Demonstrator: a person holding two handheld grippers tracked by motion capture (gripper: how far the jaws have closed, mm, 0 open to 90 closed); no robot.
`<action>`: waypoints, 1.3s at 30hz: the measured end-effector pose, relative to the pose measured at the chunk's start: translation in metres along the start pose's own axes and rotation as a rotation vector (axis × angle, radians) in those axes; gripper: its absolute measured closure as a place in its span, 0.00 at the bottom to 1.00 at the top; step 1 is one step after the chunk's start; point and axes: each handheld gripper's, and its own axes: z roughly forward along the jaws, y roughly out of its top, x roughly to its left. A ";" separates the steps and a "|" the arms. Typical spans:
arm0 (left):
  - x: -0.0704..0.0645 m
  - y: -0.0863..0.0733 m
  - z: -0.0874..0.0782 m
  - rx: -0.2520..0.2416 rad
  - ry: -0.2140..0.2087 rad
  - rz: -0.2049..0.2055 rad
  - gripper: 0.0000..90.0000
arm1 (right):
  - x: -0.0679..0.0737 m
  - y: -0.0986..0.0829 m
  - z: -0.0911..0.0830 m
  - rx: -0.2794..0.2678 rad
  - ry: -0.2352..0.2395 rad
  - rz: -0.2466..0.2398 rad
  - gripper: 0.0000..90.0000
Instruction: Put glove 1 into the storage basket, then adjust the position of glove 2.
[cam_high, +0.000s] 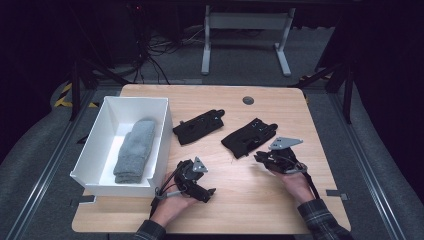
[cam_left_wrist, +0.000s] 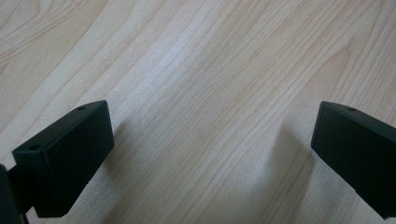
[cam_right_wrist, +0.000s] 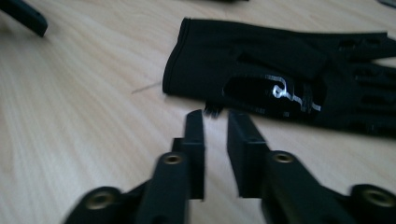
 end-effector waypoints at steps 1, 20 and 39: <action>0.000 -0.002 0.000 -0.015 -0.002 0.003 0.00 | -0.002 0.006 0.005 -0.004 -0.001 -0.003 1.00; 0.001 -0.006 0.000 -0.046 -0.007 0.009 0.01 | -0.021 0.020 0.057 0.039 0.026 0.028 1.00; 0.001 -0.006 0.000 -0.047 -0.011 0.008 0.01 | 0.003 -0.015 0.002 0.134 0.121 -0.064 1.00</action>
